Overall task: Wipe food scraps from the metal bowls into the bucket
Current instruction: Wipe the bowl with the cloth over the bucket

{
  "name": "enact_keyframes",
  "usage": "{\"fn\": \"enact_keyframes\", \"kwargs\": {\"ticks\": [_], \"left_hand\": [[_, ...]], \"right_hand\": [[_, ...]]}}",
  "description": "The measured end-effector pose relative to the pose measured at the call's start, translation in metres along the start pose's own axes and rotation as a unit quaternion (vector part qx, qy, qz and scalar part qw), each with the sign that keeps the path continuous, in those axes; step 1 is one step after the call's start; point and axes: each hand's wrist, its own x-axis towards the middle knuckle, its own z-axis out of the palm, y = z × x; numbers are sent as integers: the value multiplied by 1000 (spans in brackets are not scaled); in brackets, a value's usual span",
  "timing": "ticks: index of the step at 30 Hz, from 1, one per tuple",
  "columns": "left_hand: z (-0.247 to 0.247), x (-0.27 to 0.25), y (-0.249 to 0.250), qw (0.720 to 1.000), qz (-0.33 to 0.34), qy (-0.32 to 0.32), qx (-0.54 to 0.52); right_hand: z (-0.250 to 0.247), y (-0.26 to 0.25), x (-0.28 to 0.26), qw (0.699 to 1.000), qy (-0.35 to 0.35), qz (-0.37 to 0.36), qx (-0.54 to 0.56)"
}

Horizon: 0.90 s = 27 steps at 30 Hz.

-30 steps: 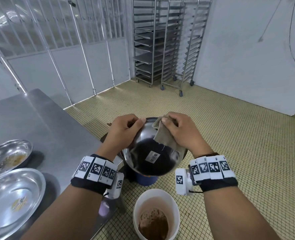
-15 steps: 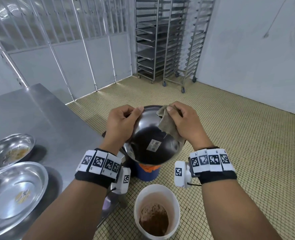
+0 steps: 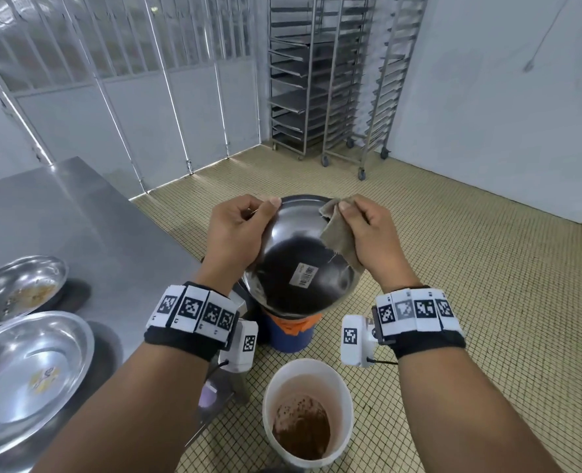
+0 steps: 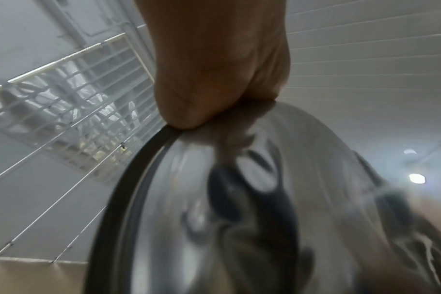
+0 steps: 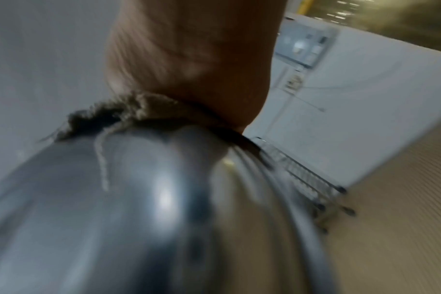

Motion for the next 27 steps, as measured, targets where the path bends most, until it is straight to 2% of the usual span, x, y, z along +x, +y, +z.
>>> {"fn": "enact_keyframes", "kwargs": {"ticks": [3, 5, 8, 11, 14, 16, 17, 20, 22, 24, 27], "left_hand": [[-6, 1, -8, 994, -50, 72, -63], [-7, -1, -12, 993, -67, 78, -65], [-10, -2, -14, 998, -19, 3, 57], [-11, -1, -10, 984, 35, -84, 151], [-5, -2, -5, 971, 58, -148, 179], [-4, -1, -3, 978, 44, -135, 150], [-5, -1, -4, 985, 32, -114, 126], [-10, -2, -7, 999, -3, -37, 40], [-11, -4, -11, 1000, -15, -10, 9], [-8, -5, -15, 999, -10, -26, 31], [0, -9, -15, 993, 27, -80, 80]], "right_hand": [[2, 13, -16, 983, 54, 83, 156], [4, 21, -24, 971, 65, 127, 191], [0, 23, -26, 981, 65, 117, 141], [-3, 12, -19, 999, -2, 29, 39], [4, 2, -10, 988, -59, -51, -136], [8, 3, -9, 980, -57, -57, -181], [8, 6, -9, 984, -52, -49, -161], [6, 14, -18, 999, -32, 4, 12], [6, 16, -21, 998, -18, 37, 52], [8, 13, -19, 1000, -14, 25, 9], [12, 4, -6, 983, -71, -38, -163]]}}
